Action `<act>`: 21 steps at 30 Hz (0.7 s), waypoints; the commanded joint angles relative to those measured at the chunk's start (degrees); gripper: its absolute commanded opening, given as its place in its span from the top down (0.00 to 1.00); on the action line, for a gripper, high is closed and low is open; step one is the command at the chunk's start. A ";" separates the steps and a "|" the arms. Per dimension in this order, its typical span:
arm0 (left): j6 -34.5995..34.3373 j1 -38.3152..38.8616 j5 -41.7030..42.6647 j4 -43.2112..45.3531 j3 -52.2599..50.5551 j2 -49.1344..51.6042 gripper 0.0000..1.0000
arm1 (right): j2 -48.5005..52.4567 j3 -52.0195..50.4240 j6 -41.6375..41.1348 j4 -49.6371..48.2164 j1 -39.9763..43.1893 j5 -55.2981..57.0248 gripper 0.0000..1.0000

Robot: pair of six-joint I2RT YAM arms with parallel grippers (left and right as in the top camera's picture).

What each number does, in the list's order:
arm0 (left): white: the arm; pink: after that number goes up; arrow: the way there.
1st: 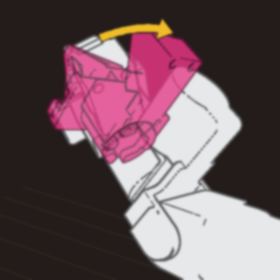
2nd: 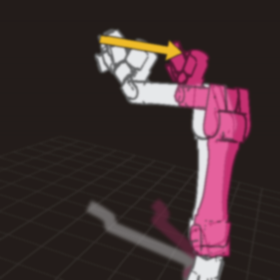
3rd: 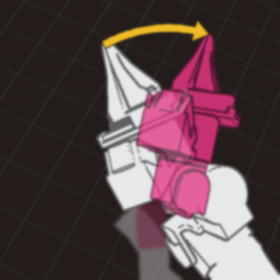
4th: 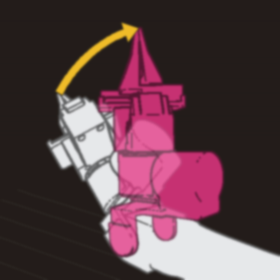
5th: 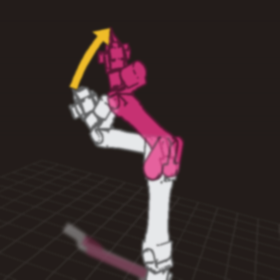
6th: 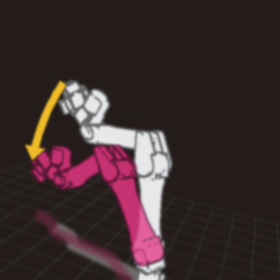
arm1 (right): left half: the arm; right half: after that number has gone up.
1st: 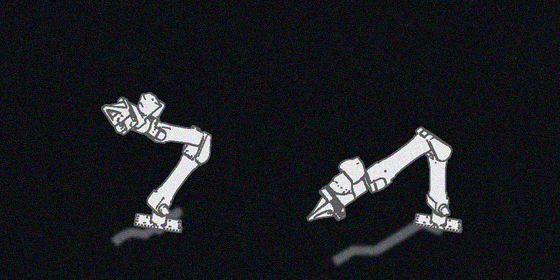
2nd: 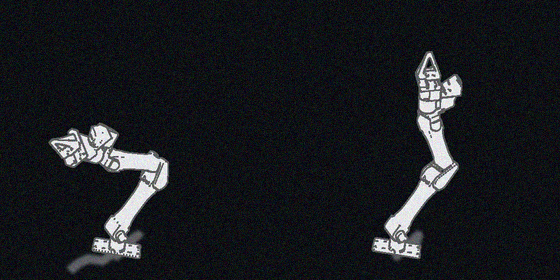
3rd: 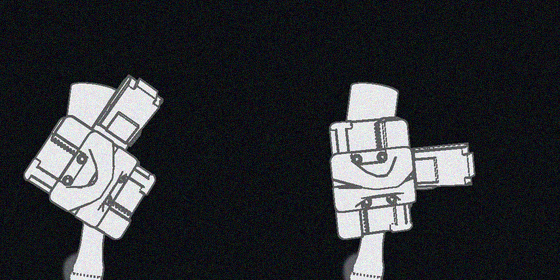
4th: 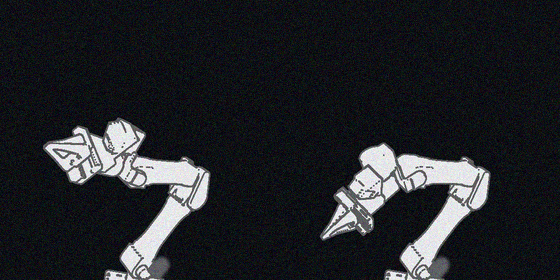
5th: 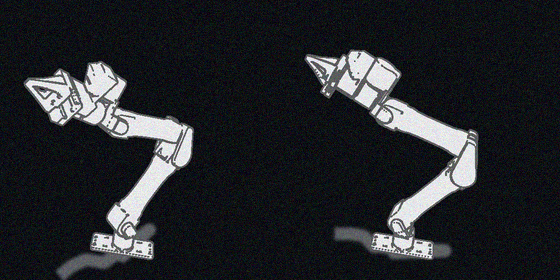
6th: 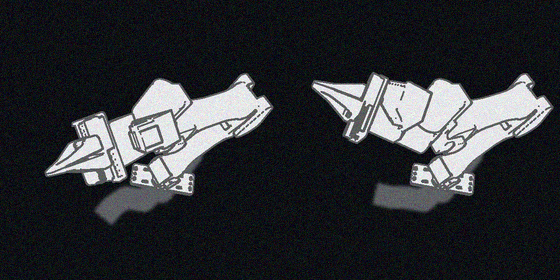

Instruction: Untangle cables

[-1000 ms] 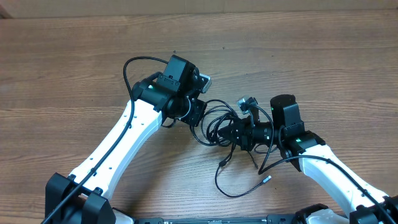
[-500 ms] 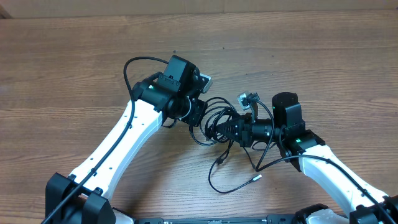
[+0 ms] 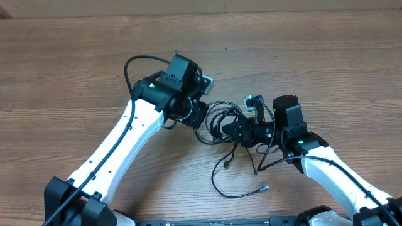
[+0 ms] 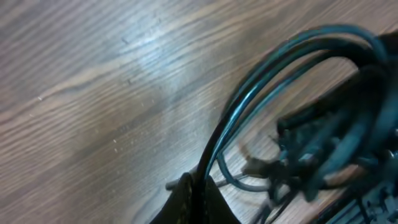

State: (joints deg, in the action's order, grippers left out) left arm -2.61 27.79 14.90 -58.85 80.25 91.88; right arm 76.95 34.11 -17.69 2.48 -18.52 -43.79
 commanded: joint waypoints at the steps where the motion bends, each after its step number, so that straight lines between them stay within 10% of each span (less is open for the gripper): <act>1: -0.15 -0.02 -1.79 -2.19 6.01 -1.05 0.93 | -0.11 0.37 -2.25 -0.39 -0.11 4.90 0.96; 21: -18.40 1.11 10.40 -0.07 8.52 -1.03 0.87 | -0.11 0.37 -19.78 -13.03 -0.11 7.80 0.96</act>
State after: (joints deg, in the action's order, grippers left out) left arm -15.55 27.81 21.74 -60.16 87.42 91.88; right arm 77.01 34.11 -32.56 -8.05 -18.52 -36.01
